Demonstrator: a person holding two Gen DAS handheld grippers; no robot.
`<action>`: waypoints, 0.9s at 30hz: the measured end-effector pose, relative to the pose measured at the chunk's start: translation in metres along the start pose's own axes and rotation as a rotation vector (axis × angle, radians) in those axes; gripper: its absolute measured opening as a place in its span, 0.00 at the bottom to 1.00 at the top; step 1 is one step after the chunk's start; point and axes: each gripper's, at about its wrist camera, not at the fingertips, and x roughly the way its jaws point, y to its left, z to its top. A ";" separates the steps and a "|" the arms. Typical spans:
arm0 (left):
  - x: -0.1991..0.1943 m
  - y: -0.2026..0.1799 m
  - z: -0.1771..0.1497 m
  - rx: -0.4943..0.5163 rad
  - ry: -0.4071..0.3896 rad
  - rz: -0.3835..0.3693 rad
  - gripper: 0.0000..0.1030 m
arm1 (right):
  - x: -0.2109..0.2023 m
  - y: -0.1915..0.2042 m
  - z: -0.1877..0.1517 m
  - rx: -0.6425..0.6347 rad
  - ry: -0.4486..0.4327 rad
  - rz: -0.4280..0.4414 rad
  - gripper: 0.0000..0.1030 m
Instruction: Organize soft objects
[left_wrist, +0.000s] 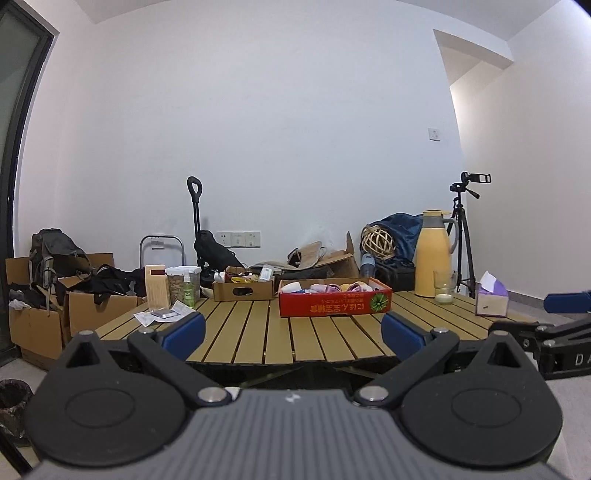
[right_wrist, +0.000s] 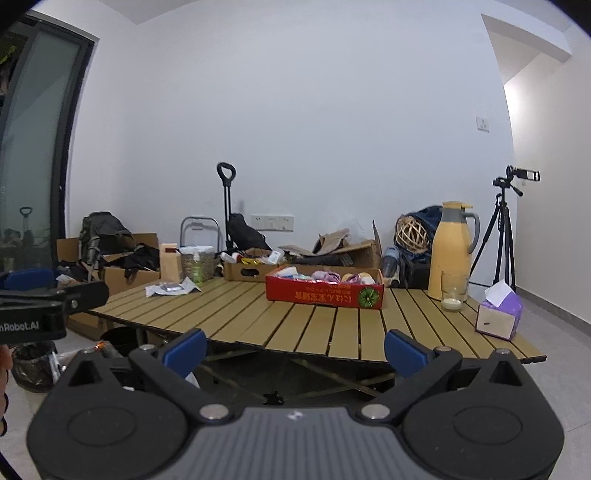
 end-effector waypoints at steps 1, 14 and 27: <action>-0.006 0.000 -0.001 0.003 -0.002 0.002 1.00 | -0.005 0.002 0.000 -0.002 -0.003 0.003 1.00; -0.023 0.003 -0.001 -0.018 -0.025 0.003 1.00 | -0.027 0.012 -0.001 -0.007 -0.017 0.016 1.00; -0.028 0.004 -0.003 -0.026 -0.029 0.011 1.00 | -0.027 0.009 -0.004 -0.001 -0.020 0.015 1.00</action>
